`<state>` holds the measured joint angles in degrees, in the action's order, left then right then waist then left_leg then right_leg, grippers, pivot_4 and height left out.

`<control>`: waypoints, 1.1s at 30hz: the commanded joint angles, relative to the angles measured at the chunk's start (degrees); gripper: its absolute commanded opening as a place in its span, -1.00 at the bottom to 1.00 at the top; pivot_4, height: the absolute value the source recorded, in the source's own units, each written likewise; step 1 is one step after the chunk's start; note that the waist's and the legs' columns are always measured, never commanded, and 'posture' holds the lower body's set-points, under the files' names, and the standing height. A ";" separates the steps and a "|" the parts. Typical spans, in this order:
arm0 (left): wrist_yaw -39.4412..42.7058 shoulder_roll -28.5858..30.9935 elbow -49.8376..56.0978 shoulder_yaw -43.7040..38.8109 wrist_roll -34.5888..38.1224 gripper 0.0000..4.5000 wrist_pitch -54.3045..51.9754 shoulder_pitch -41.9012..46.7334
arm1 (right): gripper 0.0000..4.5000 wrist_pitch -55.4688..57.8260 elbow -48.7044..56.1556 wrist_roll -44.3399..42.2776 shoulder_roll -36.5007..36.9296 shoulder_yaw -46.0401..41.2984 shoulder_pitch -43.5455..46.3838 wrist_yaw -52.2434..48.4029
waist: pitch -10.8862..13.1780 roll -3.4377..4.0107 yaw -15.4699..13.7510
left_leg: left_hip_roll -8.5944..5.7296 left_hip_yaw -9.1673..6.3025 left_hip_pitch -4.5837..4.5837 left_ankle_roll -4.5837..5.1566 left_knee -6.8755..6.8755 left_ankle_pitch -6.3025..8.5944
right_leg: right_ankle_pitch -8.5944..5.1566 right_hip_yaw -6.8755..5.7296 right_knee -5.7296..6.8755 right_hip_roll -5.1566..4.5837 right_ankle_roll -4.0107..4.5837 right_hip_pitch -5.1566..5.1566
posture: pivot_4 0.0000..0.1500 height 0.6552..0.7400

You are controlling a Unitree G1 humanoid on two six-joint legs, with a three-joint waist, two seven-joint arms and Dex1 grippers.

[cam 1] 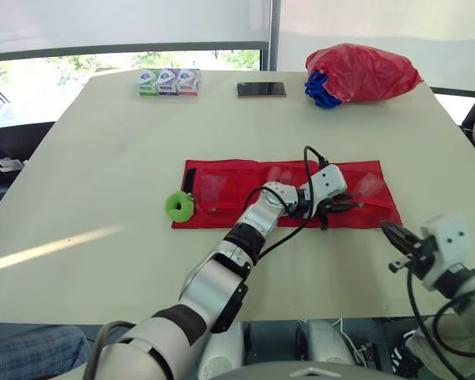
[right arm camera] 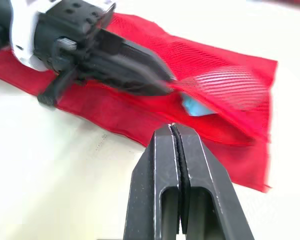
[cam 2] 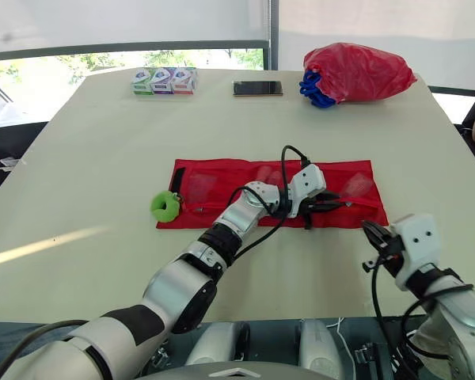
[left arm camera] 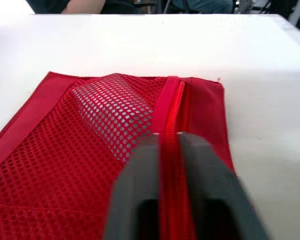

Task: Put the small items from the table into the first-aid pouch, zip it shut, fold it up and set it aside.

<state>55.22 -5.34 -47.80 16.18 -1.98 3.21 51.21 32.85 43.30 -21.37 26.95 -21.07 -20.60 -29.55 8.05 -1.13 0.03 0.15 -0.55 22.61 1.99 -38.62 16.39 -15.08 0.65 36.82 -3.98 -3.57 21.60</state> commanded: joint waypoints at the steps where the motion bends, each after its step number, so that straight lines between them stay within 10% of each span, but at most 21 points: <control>1: 6.28 2.37 10.31 -0.72 4.20 0.27 -1.52 -1.27 | -1.00 -3.80 -1.53 -1.73 -0.20 -2.90 -0.30 -1.04 | -0.01 0.01 0.20 | 0.01 0.00 -0.01 0.00 -0.01 0.00 | 0.00 0.00 0.01 0.00 0.00 0.00 | 1.00 1.00; 5: 17.14 11.55 29.01 -1.88 12.75 1.00 -11.12 -6.72 | -0.77 -3.89 -5.26 -4.69 -0.15 -4.32 -0.05 -2.44 | -0.02 0.05 0.74 | 0.07 0.01 -0.02 -0.01 0.03 -0.01 | 0.00 0.04 0.01 0.00 0.02 0.00 | 1.00 1.00; 14: 28.59 36.66 47.98 -10.25 24.97 1.00 -22.77 -11.75 | 0.99 3.76 -15.89 -13.01 1.69 -6.05 7.68 -1.18 | 0.00 0.13 0.40 | 0.22 0.06 -0.11 -0.02 0.04 -0.01 | 0.00 0.09 0.01 -0.02 0.03 -0.03 | 1.00 1.00; 26: 28.55 51.91 64.66 -19.90 38.79 1.00 -33.92 -19.75 | 0.99 10.04 -30.02 -12.38 4.32 -0.64 19.71 0.12 | 0.05 0.16 0.68 | 0.23 0.10 -0.12 -0.01 0.07 -0.01 | -0.01 0.12 0.00 -0.01 0.03 -0.02 | 1.00 1.00; 33: 23.32 52.61 69.53 -22.07 41.73 1.00 -35.85 -24.32 | -0.08 10.01 -29.67 -12.36 5.57 0.63 19.81 -2.31 | 0.06 0.15 0.48 | 0.22 0.10 -0.11 -0.01 0.07 0.00 | 0.00 0.12 -0.01 -0.02 0.03 -0.03 | 1.00 1.00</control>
<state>79.84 46.61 19.12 -3.97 38.15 -32.37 26.67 43.43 12.14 -33.32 31.19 -20.62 -0.80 -30.43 8.10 -0.98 0.51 0.37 -0.46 22.50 1.98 -38.55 16.39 -15.08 0.76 36.81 -4.00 -3.54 21.58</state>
